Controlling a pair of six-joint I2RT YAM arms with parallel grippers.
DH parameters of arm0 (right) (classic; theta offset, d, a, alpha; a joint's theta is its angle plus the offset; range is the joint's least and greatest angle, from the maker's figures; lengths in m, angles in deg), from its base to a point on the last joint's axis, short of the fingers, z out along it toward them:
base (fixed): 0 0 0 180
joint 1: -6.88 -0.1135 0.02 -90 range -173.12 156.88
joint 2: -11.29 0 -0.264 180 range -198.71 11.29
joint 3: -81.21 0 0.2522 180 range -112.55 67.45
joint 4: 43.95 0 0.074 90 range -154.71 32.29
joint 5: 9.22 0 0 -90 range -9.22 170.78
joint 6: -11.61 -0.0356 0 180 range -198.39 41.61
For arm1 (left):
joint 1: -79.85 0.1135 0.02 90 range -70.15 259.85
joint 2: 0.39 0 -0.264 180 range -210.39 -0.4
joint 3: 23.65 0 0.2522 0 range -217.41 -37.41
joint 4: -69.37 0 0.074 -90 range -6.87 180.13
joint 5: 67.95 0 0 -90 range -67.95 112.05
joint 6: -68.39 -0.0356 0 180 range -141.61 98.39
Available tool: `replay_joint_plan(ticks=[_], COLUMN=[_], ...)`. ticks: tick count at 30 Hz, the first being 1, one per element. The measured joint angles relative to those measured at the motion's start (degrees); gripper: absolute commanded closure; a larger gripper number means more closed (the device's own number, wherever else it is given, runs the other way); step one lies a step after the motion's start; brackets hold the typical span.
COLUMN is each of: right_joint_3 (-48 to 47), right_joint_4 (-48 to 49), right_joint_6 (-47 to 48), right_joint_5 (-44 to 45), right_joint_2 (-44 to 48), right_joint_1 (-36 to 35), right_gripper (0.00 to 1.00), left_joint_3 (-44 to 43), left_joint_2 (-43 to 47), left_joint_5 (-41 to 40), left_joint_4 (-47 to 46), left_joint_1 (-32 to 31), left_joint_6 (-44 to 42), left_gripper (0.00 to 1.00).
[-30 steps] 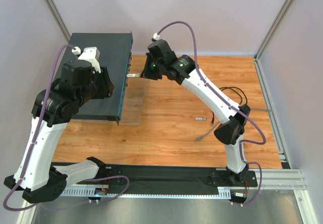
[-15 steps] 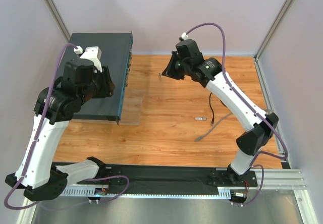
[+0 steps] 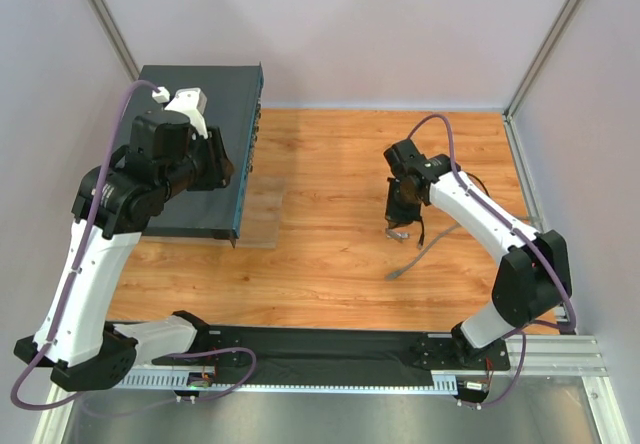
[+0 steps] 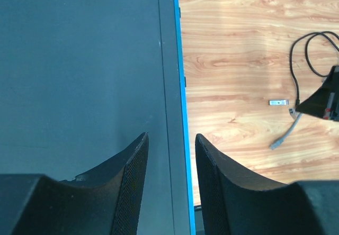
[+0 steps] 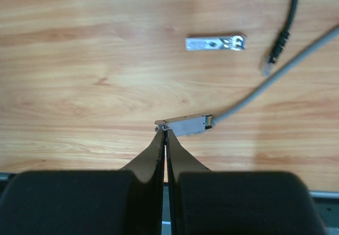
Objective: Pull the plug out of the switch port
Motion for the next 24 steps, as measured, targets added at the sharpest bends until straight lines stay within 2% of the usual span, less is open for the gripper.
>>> replay_joint_plan(ticks=[6,13,19,24], right_joint_3=[2.1,0.1,-7.9,-13.5], right_joint_4=[-2.1,-2.2,-2.6,-2.1], right_joint_6=[2.2,5.5,8.5,10.1], right_joint_5=[5.2,14.8,22.3,24.9], right_joint_2=[-1.2,-9.5,-15.5,-20.3], right_joint_1=[0.0,0.0,-0.1,-0.1], right_gripper=[1.0,1.0,1.0,0.99], left_joint_3=[0.0,0.0,0.0,0.0], left_joint_2=[0.0,0.8,2.4,3.0], left_joint_5=[1.4,2.0,2.1,2.7], left_joint_4=[-0.1,-0.2,-0.2,-0.2], left_joint_1=[0.0,0.0,0.0,0.0], left_joint_6=[0.2,0.3,0.4,0.5], left_gripper=[0.51,0.51,0.51,0.51])
